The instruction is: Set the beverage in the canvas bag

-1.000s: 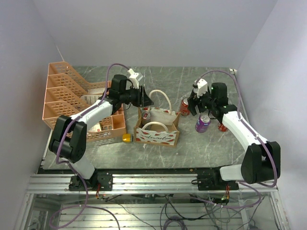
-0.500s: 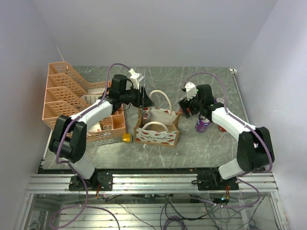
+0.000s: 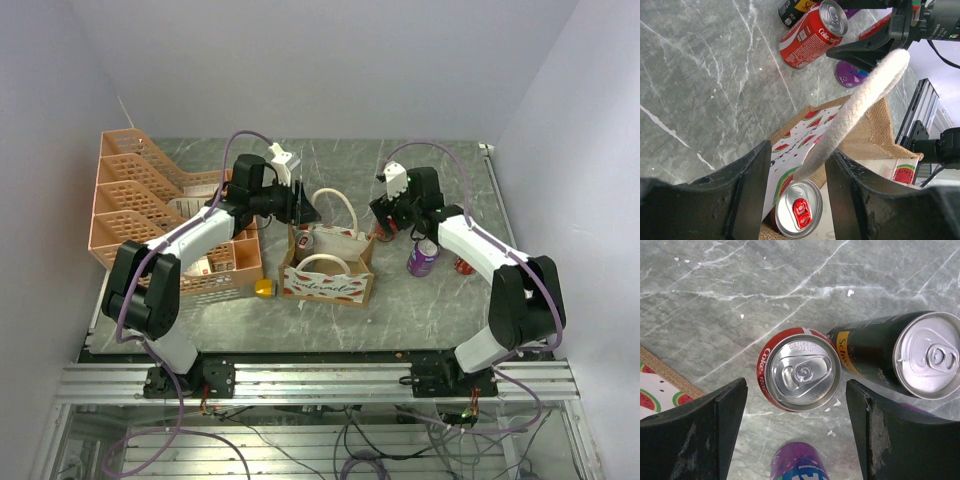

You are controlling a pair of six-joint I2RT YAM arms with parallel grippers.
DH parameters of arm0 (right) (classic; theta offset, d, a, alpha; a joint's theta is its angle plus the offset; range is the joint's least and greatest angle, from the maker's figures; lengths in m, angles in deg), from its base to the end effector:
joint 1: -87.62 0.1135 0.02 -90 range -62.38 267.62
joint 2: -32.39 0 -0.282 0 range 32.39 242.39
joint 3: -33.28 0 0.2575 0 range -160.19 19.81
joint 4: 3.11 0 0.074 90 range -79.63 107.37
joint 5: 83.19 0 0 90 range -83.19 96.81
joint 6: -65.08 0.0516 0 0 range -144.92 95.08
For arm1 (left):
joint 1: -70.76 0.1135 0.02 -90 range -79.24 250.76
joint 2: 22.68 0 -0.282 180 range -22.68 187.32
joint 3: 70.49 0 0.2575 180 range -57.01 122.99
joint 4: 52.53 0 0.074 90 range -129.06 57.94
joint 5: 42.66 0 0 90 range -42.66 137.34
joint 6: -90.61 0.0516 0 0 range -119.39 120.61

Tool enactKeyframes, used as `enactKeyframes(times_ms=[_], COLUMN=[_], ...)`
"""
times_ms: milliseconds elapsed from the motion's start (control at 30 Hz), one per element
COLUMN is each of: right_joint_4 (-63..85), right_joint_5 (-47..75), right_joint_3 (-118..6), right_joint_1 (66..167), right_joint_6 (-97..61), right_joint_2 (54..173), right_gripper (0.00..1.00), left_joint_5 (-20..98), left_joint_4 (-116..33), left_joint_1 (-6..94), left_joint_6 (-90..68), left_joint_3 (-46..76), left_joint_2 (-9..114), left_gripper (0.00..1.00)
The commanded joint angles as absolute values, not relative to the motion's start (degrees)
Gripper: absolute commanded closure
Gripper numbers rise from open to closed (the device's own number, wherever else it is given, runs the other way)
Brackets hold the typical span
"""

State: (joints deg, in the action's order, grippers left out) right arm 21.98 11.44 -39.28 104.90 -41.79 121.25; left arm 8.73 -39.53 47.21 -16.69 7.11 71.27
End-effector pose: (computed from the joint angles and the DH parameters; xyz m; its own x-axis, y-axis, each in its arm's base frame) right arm 0.3384 0.1096 0.2402 -0.5015 -0.4589 -0.7334 -0.5219 0.8366 -0.1666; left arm 0.3411 -0.1838 0.2663 -0.6701 0.0386 -0.7413 0.6405 0.5347 -0.5512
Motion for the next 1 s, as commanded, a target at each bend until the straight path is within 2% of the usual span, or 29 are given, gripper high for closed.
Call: enactKeyframes(times_ms=[0,667,967], right_joint_4=[21.52,24.76,27.13], right_joint_5=[11.99,18.09,16.02], right_joint_3=[-41.66,-45.72,-49.32], right_joint_1=[105.01,105.21,105.23], right_joint_6=[-41.36,-42.48,-43.12], right_joint_2=[123.04,127.53,130.48], right_gripper=[0.21,0.26,0.23], left_joint_5=[8.12,8.76,9.22], left_joint_4=[-38.97,-38.74,-38.55], left_joint_1=[47.42,47.35,47.46], left_joint_6=[-14.87,-14.35,-13.71], left_joint_3=[9.88,9.74,9.61], left_joint_2=[69.84,68.95,68.58], left_gripper=[0.42,0.37,0.36])
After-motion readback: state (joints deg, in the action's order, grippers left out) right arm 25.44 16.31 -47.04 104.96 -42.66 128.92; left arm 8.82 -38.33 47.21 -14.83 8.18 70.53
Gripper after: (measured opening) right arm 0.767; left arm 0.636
